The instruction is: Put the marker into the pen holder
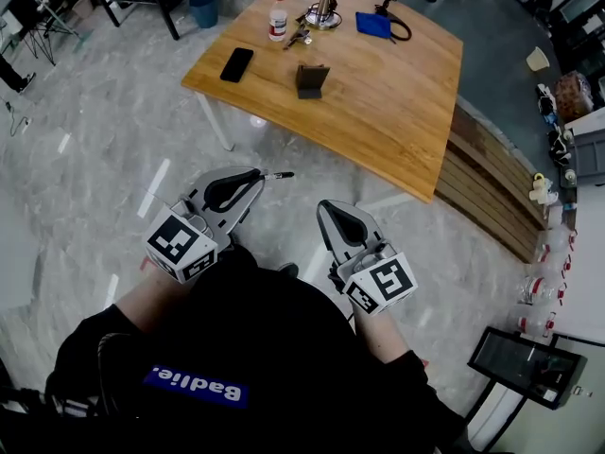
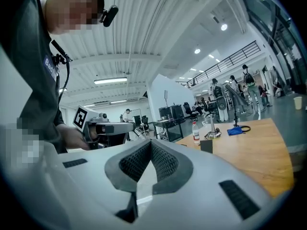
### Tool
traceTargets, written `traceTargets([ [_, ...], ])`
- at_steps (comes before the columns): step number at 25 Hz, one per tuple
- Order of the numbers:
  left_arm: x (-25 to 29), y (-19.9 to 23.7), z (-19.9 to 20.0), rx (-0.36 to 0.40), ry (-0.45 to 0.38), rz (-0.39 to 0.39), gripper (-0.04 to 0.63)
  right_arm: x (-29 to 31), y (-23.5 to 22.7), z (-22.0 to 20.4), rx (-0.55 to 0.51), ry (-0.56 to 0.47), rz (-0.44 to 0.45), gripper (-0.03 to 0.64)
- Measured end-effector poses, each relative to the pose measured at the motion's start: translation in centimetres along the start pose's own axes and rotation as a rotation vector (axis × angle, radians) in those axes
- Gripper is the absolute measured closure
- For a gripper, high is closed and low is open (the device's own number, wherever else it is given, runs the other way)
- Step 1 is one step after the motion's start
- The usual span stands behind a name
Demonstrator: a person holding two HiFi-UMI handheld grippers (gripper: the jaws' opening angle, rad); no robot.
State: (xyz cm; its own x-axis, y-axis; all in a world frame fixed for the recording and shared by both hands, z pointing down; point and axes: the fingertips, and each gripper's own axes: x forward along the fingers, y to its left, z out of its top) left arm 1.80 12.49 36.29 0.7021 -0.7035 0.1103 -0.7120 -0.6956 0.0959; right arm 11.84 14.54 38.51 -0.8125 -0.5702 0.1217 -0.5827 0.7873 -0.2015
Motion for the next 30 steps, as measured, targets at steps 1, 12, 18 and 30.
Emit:
traceTargets([
  [1,0.3,0.2,-0.2,0.000,0.003,0.004,0.552,0.0,-0.5,-0.2,0.004,0.004,-0.001,0.615],
  [12,4.6,6.8,0.5,0.018,-0.002,-0.004,0.552,4.0,-5.0,0.4,0.014,0.030,-0.040,0.615],
  [18,8.3,12.9,1.8,0.034,0.000,-0.075,0.552,9.6,-8.7,2.6,0.011,0.036,-0.095,0.615],
  [30,13.6,24.0,3.1,0.088,0.020,-0.215,0.552,18.7,-14.3,4.9,0.040,0.043,-0.263,0.615],
])
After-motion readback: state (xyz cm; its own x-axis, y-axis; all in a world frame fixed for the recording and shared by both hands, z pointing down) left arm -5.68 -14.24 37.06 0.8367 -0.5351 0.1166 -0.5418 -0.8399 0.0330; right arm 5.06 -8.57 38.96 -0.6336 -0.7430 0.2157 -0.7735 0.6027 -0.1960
